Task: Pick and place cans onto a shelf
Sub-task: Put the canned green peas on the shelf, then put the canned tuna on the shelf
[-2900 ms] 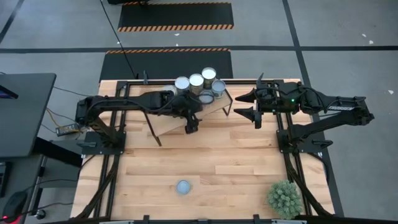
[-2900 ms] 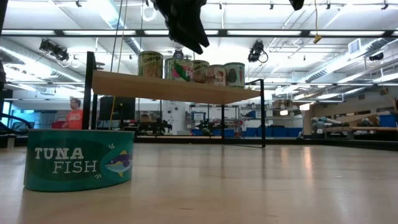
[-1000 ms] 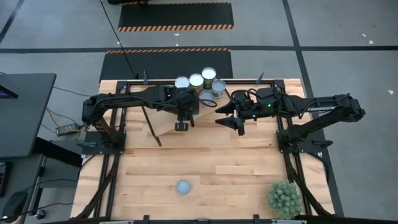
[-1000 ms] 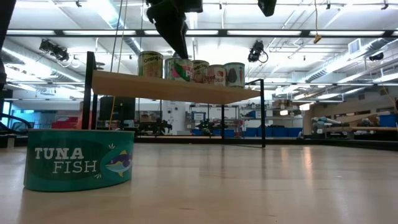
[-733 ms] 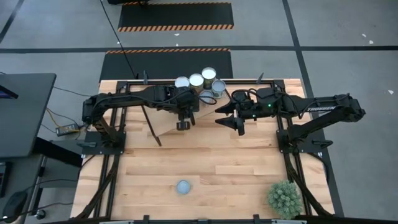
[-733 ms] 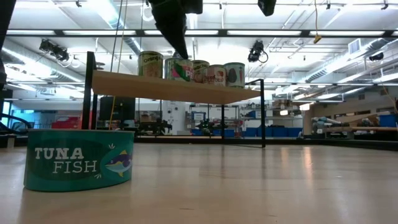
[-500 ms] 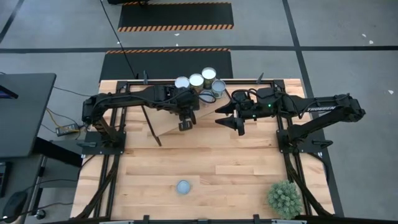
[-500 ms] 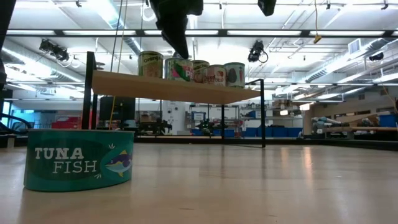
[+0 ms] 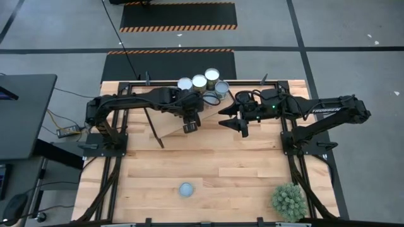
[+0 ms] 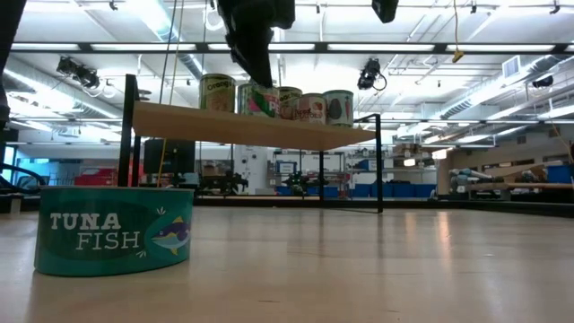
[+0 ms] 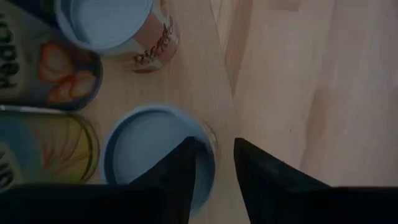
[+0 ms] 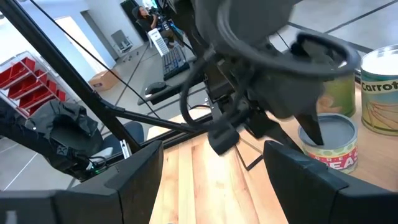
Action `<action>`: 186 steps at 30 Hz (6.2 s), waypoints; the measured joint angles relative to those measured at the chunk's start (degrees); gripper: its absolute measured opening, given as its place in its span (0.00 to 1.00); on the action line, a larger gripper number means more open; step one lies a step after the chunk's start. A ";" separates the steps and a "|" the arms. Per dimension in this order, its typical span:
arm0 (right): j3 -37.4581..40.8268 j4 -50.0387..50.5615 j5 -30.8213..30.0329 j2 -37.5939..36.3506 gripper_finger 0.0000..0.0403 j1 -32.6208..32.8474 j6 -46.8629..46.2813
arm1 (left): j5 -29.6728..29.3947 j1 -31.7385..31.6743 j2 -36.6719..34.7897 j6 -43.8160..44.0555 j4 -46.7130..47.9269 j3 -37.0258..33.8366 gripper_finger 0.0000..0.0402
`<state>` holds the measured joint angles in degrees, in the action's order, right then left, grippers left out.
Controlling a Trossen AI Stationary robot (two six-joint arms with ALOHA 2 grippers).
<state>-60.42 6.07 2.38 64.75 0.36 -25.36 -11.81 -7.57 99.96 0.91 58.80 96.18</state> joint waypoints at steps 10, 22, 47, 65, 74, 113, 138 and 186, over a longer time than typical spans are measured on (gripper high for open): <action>0.00 -0.02 0.04 0.00 0.70 0.02 -0.15 | -1.12 0.07 0.60 -4.12 -0.28 0.02 0.22; 0.00 -0.61 0.18 0.00 0.70 0.00 -0.59 | -0.18 -0.60 0.60 -24.87 -0.38 0.02 0.08; 0.00 -0.90 0.06 0.00 0.70 0.02 -0.11 | -4.53 -2.06 0.64 -26.41 -0.43 -0.11 0.41; -0.02 -1.73 0.04 -0.72 0.70 -0.37 -0.17 | -4.97 -3.02 -0.85 -27.22 -4.27 -0.09 0.41; -0.02 -1.73 0.04 -0.81 0.70 0.07 -0.66 | -5.97 -2.96 -0.78 -28.44 -6.16 -0.09 0.41; -0.02 7.41 3.29 -8.17 0.70 2.73 5.92 | 4.21 41.60 5.75 36.03 -8.88 6.36 0.41; -0.02 7.78 1.57 -8.15 0.70 4.02 5.43 | -2.76 46.10 23.99 35.72 -2.05 6.34 0.41; -0.02 6.03 1.76 -8.13 0.70 4.02 4.93 | -4.49 43.94 25.18 28.08 1.75 6.19 0.01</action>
<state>-60.45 12.09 4.14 56.62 4.38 -20.44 -16.30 36.37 125.13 28.99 60.55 102.37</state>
